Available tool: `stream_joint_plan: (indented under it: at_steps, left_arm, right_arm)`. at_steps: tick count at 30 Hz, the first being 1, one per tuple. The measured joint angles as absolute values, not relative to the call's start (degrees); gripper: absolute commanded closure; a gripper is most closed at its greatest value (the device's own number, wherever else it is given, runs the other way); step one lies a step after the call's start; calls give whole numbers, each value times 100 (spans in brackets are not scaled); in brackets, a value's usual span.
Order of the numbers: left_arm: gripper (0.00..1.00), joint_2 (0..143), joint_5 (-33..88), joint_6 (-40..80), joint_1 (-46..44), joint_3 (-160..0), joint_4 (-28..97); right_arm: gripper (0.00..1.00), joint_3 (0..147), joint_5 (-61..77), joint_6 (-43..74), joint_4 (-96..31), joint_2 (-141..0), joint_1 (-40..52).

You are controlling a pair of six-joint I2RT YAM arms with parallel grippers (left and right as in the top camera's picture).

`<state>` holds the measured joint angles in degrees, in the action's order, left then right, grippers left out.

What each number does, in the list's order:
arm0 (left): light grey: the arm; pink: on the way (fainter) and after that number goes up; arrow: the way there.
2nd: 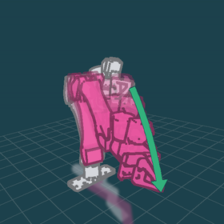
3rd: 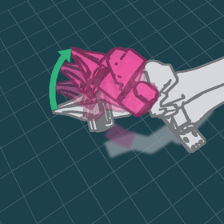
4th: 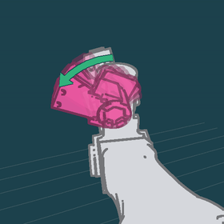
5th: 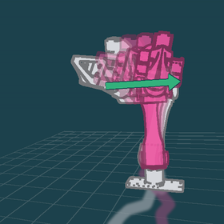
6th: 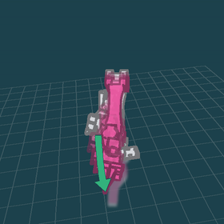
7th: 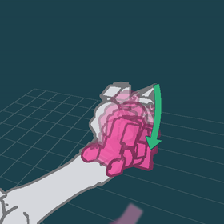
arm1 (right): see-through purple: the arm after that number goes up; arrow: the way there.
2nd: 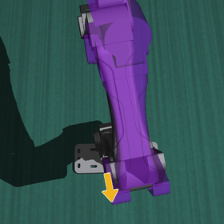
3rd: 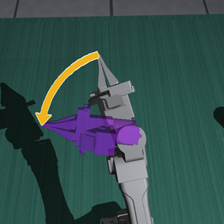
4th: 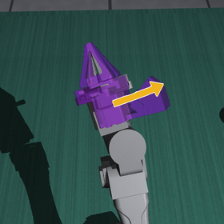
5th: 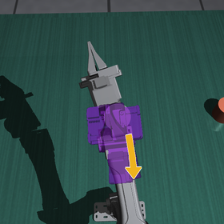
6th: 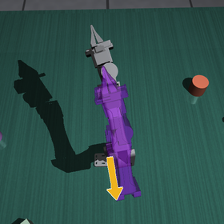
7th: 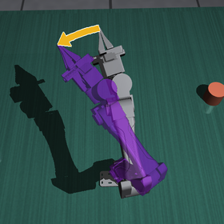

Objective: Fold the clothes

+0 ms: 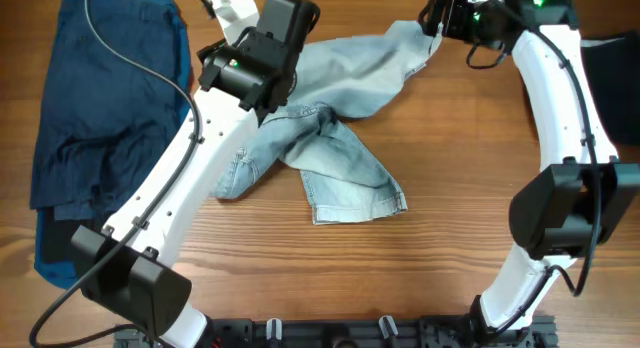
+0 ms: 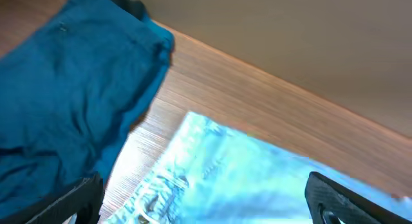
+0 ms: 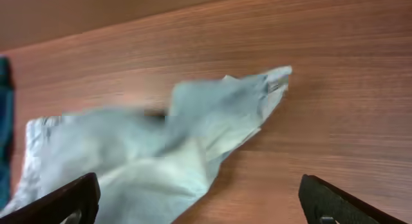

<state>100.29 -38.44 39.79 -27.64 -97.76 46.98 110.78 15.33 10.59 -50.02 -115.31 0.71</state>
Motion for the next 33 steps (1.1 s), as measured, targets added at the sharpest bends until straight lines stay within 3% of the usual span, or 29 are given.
stream_joint_plan:
  at_steps: [15, 20, 28, 33]
  left_arm:
    - [0, 9474, -3050, 3601, -3179, -9776, 4941]
    - [0, 8930, -3046, 3463, -3148, -9778, 5481]
    - [3, 8582, -2744, 3371, -3127, -9810, 7376]
    - [5, 8672, -2497, 3553, -2823, -9810, 8440]
  right_arm:
    - [1, 11080, 1900, 1059, -7177, -9242, -141]
    - [7, 11080, 1911, 1074, -7966, -8781, -141]
    - [7, 10680, 2141, 1079, -8169, -8016, 534]
    - [7, 9032, 2206, 1221, -7317, -7975, 1264]
